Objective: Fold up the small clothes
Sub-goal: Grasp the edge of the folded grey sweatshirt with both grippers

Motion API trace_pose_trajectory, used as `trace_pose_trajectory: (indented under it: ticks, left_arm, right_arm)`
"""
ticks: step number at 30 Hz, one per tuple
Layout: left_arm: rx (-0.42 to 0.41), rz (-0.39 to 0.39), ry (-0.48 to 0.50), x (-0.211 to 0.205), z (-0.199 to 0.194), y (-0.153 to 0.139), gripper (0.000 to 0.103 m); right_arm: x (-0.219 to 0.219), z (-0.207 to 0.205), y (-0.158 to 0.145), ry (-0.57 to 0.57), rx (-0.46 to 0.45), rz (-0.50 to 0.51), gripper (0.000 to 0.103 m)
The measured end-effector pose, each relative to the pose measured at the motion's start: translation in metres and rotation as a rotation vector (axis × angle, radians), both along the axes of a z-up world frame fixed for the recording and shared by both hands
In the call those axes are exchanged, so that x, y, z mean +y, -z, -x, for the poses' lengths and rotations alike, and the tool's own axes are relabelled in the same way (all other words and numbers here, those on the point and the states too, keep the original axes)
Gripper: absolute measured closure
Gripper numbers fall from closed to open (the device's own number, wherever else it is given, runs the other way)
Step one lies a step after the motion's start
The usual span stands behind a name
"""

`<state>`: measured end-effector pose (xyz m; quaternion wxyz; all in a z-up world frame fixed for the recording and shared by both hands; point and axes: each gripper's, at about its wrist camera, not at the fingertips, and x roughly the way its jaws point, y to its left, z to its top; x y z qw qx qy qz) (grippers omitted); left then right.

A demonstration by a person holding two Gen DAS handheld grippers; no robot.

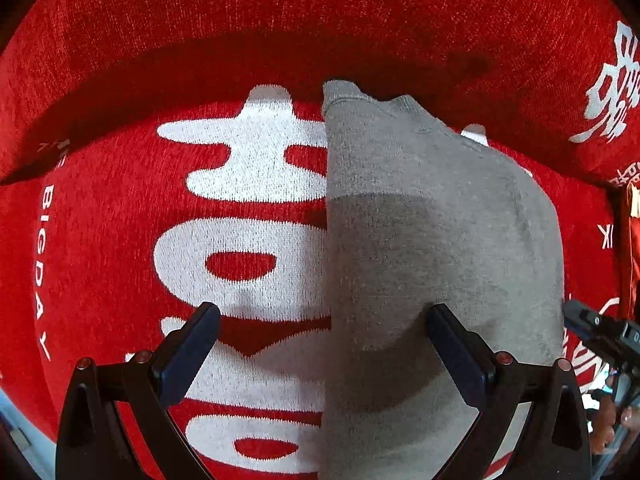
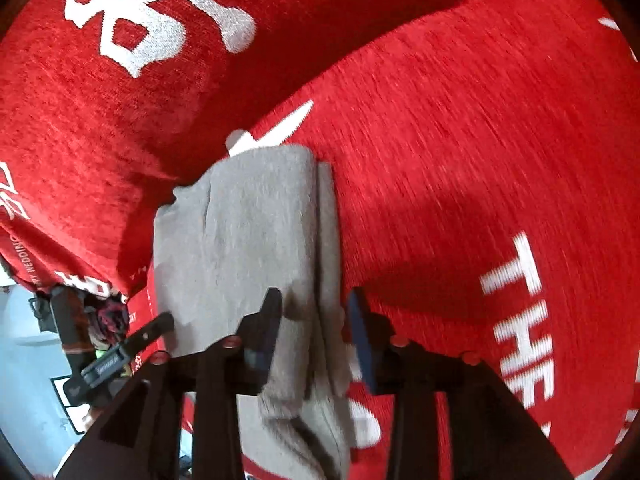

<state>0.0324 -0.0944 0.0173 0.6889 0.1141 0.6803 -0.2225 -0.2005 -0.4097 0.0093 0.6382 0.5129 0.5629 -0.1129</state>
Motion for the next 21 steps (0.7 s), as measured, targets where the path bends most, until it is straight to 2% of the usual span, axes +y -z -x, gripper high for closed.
trace_pose_trajectory:
  ticks: [2, 4, 5, 14, 17, 21]
  left_arm:
    - [0.001, 0.001, 0.004, -0.001, 0.000, 0.001, 0.000]
    - [0.003, 0.003, 0.007, 0.003, 0.000, -0.001, 0.000]
    - [0.003, 0.003, 0.007, 0.002, 0.000, -0.001, 0.000]
    - [0.015, 0.012, 0.018, 0.003, -0.001, 0.000, 0.000]
    - [0.057, 0.070, 0.012, 0.008, -0.007, 0.002, 0.000]
    - [0.169, 0.178, 0.009, 0.017, -0.014, 0.010, 0.000]
  right_arm:
    - [-0.002, 0.007, -0.003, 0.024, -0.003, -0.014, 0.062]
    - [-0.004, 0.013, -0.004, 0.050, -0.013, -0.028, 0.047]
    - [-0.006, 0.016, -0.004, 0.063, -0.020, -0.034, 0.044]
    - [-0.006, 0.020, 0.006, 0.103, -0.062, -0.118, 0.042]
    - [-0.005, 0.019, 0.011, 0.095, -0.070, -0.141, 0.042]
    - [-0.005, 0.019, 0.017, 0.093, -0.094, -0.183, 0.042]
